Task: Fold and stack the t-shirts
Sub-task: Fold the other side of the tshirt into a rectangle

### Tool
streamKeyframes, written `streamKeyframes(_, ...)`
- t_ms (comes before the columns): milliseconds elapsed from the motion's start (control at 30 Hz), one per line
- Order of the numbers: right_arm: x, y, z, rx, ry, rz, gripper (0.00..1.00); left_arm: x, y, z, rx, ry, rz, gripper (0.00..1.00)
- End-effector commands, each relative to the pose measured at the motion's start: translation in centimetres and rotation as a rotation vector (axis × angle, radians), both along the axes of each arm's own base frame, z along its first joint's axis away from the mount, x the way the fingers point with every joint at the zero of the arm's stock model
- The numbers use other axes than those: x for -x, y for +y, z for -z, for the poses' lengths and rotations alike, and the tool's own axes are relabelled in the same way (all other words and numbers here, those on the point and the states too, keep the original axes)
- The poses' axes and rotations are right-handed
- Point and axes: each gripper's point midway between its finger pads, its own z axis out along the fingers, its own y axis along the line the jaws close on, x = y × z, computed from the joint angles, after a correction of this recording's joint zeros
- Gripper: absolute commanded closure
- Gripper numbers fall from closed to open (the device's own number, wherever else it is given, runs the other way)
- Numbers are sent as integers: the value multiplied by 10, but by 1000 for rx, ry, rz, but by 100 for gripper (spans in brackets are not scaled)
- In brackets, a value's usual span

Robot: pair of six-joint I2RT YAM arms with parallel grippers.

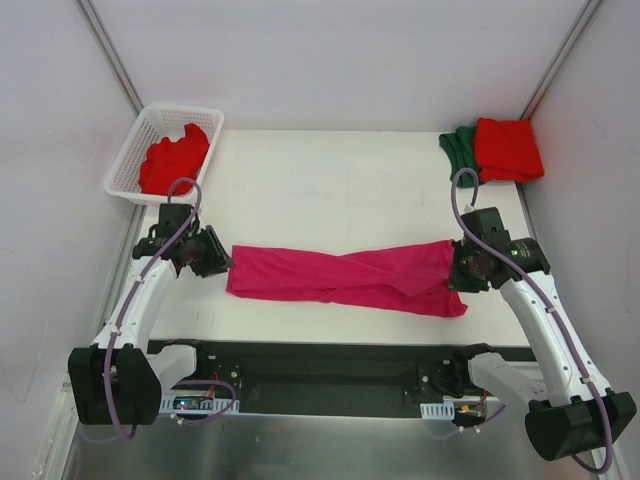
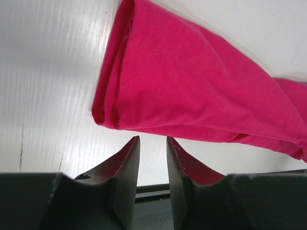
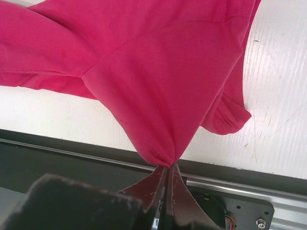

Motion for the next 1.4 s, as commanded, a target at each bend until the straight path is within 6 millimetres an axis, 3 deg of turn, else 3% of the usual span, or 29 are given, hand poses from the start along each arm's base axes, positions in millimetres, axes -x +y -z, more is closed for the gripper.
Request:
streamKeyframes(0, 6, 1, 2, -3, 14, -6, 98, -26, 8, -33, -21, -84, -34, 74)
streamKeyframes(167, 11, 1, 4, -3, 18, -13, 99, -59, 10, -52, -40, -172, -13, 88)
streamKeyframes(367, 21, 6, 8, -18, 53, -29, 99, -98, 7, -71, -11, -259, -14, 90)
streamKeyframes(800, 54, 8, 21, 17, 162, -1, 96, -130, -5, -56, 8, -228, 24, 93)
streamKeyframes(833, 56, 7, 23, 23, 177, 1, 91, -132, -5, -56, 7, -230, 25, 93)
streamKeyframes(867, 60, 6, 23, 34, 192, 3, 65, -132, -13, -54, 8, -226, 52, 93)
streamKeyframes(900, 62, 5, 25, 43, 201, 14, 54, -133, -15, -53, 8, -223, 55, 94)
streamKeyframes(1000, 61, -3, 20, 85, 152, 54, 32, -136, -21, -52, 6, -222, 77, 94)
streamKeyframes(1133, 53, 1, 16, 56, 84, 47, 25, -138, -26, -50, 1, -220, 91, 94)
streamKeyframes(1267, 34, 25, 22, -52, -5, -7, 25, -138, -31, -48, 4, -216, 99, 95)
streamKeyframes(1333, 27, 32, 30, -71, -25, -27, 27, -136, -32, -46, -2, -213, 106, 95)
streamKeyframes(1367, 25, 34, 34, -73, -31, -43, 32, -135, -33, -47, -4, -220, 109, 96)
